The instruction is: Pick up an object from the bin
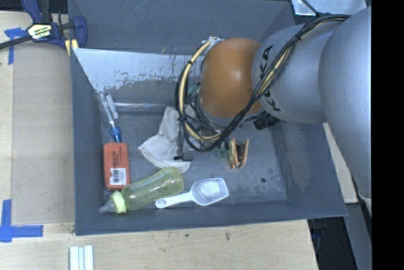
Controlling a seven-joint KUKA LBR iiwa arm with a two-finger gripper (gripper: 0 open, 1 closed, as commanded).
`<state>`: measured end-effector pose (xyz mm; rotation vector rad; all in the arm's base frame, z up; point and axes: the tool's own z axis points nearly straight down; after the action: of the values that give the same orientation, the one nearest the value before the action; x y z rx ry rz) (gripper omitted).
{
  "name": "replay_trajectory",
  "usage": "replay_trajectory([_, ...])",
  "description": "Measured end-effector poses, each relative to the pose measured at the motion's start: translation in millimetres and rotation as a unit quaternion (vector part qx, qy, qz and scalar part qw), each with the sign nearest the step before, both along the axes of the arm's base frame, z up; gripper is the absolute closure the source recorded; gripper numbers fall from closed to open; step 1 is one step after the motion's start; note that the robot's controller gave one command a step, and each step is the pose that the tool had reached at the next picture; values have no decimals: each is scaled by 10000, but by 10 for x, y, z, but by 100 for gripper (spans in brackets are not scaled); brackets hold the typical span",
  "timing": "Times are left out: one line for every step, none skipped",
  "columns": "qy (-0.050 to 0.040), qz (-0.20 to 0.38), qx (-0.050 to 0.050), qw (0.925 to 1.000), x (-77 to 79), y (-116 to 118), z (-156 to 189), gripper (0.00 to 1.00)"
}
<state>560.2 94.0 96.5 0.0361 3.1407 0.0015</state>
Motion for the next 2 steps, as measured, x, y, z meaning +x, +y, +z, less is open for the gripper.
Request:
replay_trajectory([-12,14,-1,10000,177,113,335,0])
replay_trajectory([-11,11,-1,10000,177,111,333,0])
